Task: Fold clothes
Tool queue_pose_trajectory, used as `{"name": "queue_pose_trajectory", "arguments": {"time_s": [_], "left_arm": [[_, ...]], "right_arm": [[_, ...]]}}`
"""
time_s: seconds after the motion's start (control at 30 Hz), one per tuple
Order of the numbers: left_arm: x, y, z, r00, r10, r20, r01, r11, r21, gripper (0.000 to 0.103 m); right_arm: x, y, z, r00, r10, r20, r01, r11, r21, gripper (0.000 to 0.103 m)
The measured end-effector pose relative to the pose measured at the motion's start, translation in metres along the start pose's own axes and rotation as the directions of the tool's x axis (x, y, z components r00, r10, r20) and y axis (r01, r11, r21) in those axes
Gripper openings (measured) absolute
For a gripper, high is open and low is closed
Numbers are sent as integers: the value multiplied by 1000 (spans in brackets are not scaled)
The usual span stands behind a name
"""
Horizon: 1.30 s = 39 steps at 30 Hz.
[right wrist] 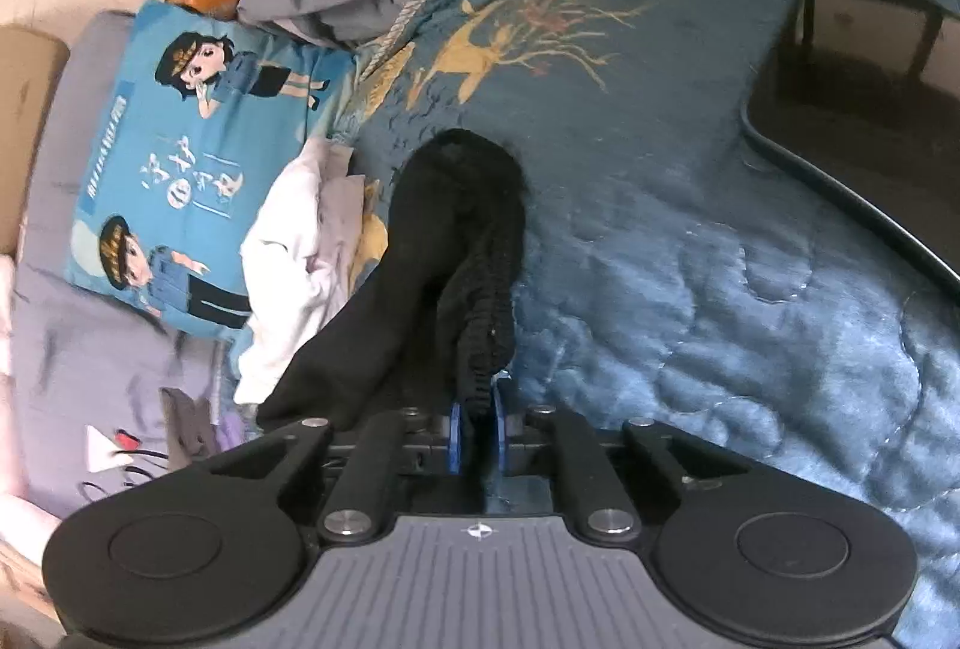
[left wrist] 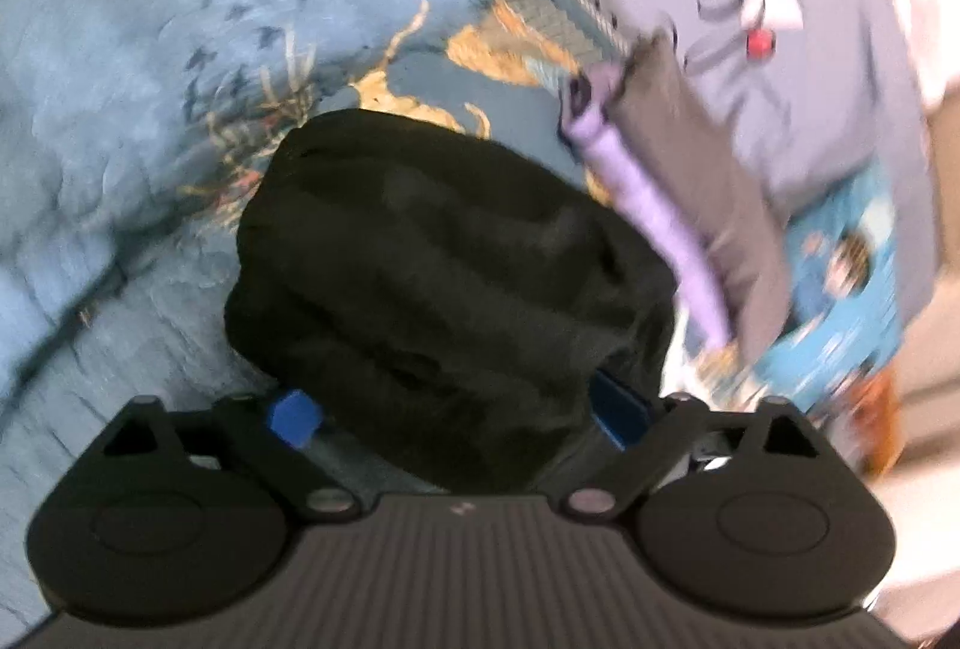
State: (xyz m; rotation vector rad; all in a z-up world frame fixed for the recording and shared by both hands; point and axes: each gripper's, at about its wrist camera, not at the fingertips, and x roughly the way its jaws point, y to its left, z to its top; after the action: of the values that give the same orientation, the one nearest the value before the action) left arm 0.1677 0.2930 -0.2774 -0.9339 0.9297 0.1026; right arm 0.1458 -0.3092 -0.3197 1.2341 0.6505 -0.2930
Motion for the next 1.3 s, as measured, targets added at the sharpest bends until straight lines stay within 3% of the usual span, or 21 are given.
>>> {"name": "queue_pose_trajectory", "arguments": {"time_s": [0.03,0.17,0.4,0.63,0.77,0.83,0.93,0.97,1.03,1.1,1.17,1.2,1.3], "left_arm": [[0,-5,0,1000,30,-7,-30,999,36,86],[-9,-9,-2,992,125,21,-127,988,86,52],[-18,15,10,993,111,49,-109,993,-40,10],[-22,8,13,991,109,84,-107,994,-30,4],[-24,-9,10,981,159,114,-166,984,63,3],[-24,-24,5,969,206,134,-227,960,163,3],[-24,-43,-3,957,242,157,-278,919,278,3],[-24,-48,-6,955,247,163,-287,907,307,3],[-23,-55,-10,953,253,167,-298,887,352,3],[-23,-58,-13,954,254,162,-297,878,376,3],[-24,-59,-16,956,248,153,-289,876,386,3],[-23,-58,-17,956,249,155,-291,872,394,3],[-25,-58,-20,951,261,165,-307,848,433,3]], "right_arm": [[-3,0,0,1000,0,3,0,1000,-9,9],[-15,7,-1,999,1,34,2,998,-64,10],[-17,19,-3,998,-35,56,42,990,-135,10],[-22,38,-4,993,-44,107,68,972,-226,9],[-26,79,-16,985,-47,166,113,903,-415,9],[-24,108,-31,981,-38,188,138,819,-556,9],[-15,157,-73,986,15,164,121,610,-783,9],[-12,173,-88,988,31,149,110,526,-843,9],[4,198,-132,998,25,63,53,297,-953,9],[21,205,-176,999,-34,-9,-6,89,-996,9],[33,198,-212,997,-76,-20,-26,-71,-997,9],[37,191,-225,995,-93,-19,-30,-123,-992,9],[41,176,-236,992,-129,-20,-36,-126,-991,9]]}}
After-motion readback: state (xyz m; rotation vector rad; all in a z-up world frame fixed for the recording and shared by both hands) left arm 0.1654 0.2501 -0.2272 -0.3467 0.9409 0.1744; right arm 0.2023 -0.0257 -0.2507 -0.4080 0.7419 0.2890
